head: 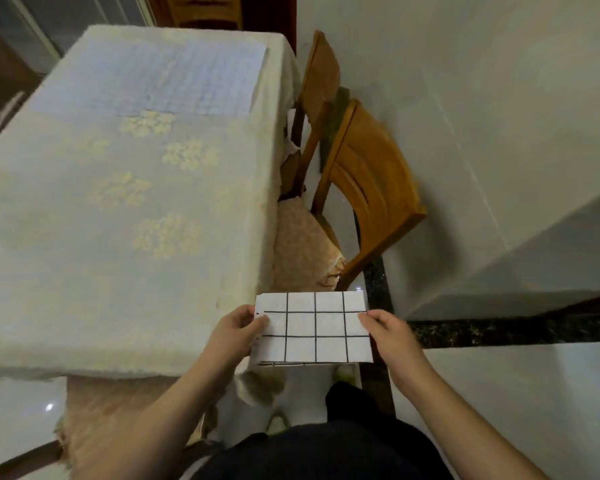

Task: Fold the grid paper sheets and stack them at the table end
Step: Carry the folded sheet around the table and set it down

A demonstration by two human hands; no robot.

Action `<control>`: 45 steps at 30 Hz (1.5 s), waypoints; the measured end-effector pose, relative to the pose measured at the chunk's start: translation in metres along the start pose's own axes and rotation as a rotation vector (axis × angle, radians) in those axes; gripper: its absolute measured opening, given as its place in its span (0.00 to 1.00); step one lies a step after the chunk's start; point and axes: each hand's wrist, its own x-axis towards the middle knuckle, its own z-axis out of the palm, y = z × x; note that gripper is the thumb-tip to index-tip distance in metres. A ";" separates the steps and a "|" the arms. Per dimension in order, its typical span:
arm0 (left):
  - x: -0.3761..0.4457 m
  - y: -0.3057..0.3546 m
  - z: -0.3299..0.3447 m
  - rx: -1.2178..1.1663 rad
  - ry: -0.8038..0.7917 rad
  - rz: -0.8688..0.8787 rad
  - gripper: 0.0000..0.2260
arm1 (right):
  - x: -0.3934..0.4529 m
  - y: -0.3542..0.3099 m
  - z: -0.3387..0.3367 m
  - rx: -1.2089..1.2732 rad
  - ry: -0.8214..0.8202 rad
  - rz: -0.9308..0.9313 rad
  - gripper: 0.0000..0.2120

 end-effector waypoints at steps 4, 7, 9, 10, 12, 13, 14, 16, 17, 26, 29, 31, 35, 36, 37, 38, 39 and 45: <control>0.009 0.009 0.008 -0.080 0.136 -0.072 0.05 | 0.049 -0.029 0.000 -0.079 -0.166 -0.012 0.06; 0.010 0.015 0.015 -0.139 0.254 -0.121 0.05 | 0.078 -0.051 0.005 -0.155 -0.314 0.000 0.07; 0.011 0.015 0.018 -0.198 0.333 -0.134 0.05 | 0.096 -0.062 0.011 -0.208 -0.393 0.005 0.06; 0.012 0.014 0.019 -0.220 0.371 -0.140 0.05 | 0.104 -0.066 0.014 -0.233 -0.432 0.005 0.06; 0.013 0.011 0.020 -0.271 0.444 -0.158 0.05 | 0.120 -0.075 0.023 -0.295 -0.506 0.005 0.08; 0.014 0.008 0.019 -0.311 0.475 -0.170 0.05 | 0.126 -0.080 0.029 -0.326 -0.542 0.001 0.08; 0.015 0.005 0.019 -0.356 0.500 -0.187 0.05 | 0.132 -0.084 0.035 -0.357 -0.579 -0.006 0.07; 0.016 -0.002 0.018 -0.443 0.548 -0.213 0.06 | 0.140 -0.091 0.049 -0.413 -0.640 -0.041 0.05; 0.017 -0.006 0.018 -0.478 0.566 -0.219 0.06 | 0.144 -0.095 0.057 -0.445 -0.661 -0.063 0.04; 0.019 -0.048 -0.005 -0.565 0.666 -0.264 0.08 | 0.176 -0.099 0.145 -0.747 -0.699 -0.239 0.11; 0.025 -0.059 -0.016 -0.608 0.666 -0.295 0.11 | 0.180 -0.102 0.170 -0.803 -0.677 -0.304 0.10; 0.031 -0.060 -0.023 -0.649 0.677 -0.306 0.07 | 0.184 -0.107 0.185 -0.831 -0.675 -0.344 0.09; 0.048 -0.065 -0.034 -0.650 0.702 -0.320 0.05 | 0.199 -0.114 0.211 -0.886 -0.683 -0.397 0.10; 0.052 -0.066 -0.036 -0.668 0.707 -0.314 0.04 | 0.204 -0.115 0.217 -0.906 -0.691 -0.415 0.10; 0.057 -0.066 -0.038 -0.691 0.717 -0.311 0.05 | 0.210 -0.117 0.224 -0.928 -0.706 -0.434 0.11; 0.060 -0.064 -0.039 -0.704 0.725 -0.312 0.07 | 0.216 -0.118 0.230 -0.952 -0.723 -0.450 0.11; 0.065 -0.063 -0.041 -0.698 0.737 -0.320 0.08 | 0.222 -0.119 0.236 -0.979 -0.742 -0.462 0.12; 0.089 -0.063 -0.042 -0.515 0.869 -0.422 0.18 | 0.248 -0.121 0.261 -1.118 -0.818 -0.498 0.12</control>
